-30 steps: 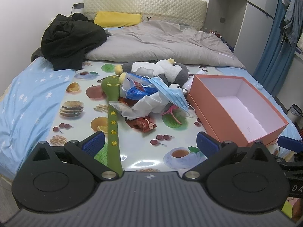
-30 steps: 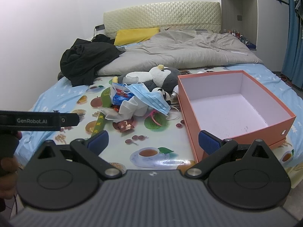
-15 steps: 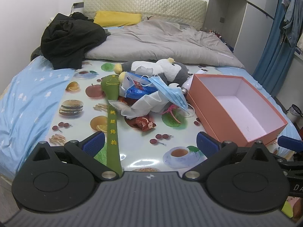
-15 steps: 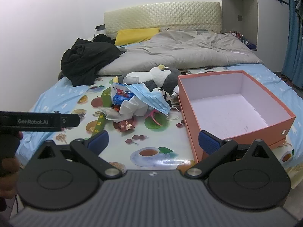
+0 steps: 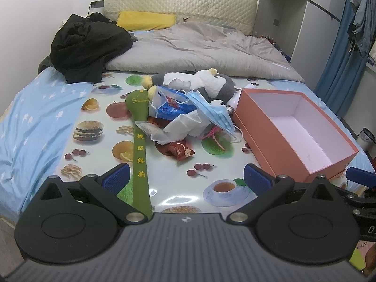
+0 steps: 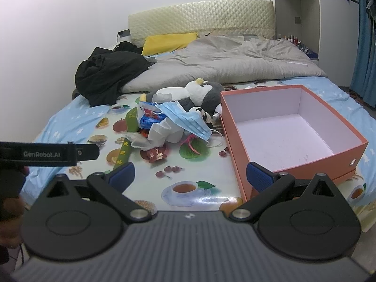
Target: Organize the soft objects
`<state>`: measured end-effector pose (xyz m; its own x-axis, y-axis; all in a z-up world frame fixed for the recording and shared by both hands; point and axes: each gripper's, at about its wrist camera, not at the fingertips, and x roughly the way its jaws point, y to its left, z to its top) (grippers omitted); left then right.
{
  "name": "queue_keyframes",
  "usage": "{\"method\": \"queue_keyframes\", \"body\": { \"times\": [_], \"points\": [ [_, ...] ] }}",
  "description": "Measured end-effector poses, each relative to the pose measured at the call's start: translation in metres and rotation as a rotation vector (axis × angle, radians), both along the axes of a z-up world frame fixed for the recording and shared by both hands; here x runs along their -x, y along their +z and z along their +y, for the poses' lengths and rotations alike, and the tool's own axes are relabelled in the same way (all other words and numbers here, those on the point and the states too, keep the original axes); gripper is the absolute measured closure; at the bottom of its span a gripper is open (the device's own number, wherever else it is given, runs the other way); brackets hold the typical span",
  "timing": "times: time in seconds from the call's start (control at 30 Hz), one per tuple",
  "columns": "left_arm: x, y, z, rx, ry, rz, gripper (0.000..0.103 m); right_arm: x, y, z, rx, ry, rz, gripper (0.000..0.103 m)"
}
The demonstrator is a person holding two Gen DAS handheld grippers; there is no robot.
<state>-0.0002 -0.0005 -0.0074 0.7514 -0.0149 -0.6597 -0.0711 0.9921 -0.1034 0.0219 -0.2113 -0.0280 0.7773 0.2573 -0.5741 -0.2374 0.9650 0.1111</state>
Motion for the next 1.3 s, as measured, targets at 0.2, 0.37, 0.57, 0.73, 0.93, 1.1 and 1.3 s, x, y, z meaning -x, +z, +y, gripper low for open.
{"method": "queue_keyframes", "body": {
  "times": [0.2, 0.37, 0.57, 0.73, 0.93, 1.1, 1.3],
  "points": [
    [-0.004, -0.004, 0.003, 0.004, 0.006, 0.014, 0.000, -0.001, -0.005, 0.001, 0.004, 0.002, 0.008, 0.000],
    [-0.006, -0.006, 0.004, -0.001, 0.011, 0.017, 0.000, -0.004, -0.007, 0.002, -0.004, 0.004, 0.019, 0.000],
    [-0.014, -0.017, 0.009, 0.014, 0.008, 0.045, 0.000, -0.008, -0.011, 0.006, 0.009, 0.017, 0.025, 0.000],
    [-0.030, -0.034, 0.014, 0.017, 0.009, 0.071, 0.000, -0.019, -0.022, 0.009, 0.010, 0.017, 0.050, 0.000],
    [-0.059, -0.054, 0.031, 0.059, 0.032, 0.087, 0.000, -0.043, -0.038, 0.019, 0.030, 0.048, 0.063, 0.000],
    [-0.089, -0.072, 0.047, 0.084, 0.058, 0.105, 0.000, -0.066, -0.050, 0.025, 0.029, 0.061, 0.069, 0.000],
    [-0.125, -0.097, 0.061, 0.096, 0.048, 0.136, 0.001, -0.099, -0.062, 0.037, 0.063, 0.082, 0.055, 0.003]
  ]
}}
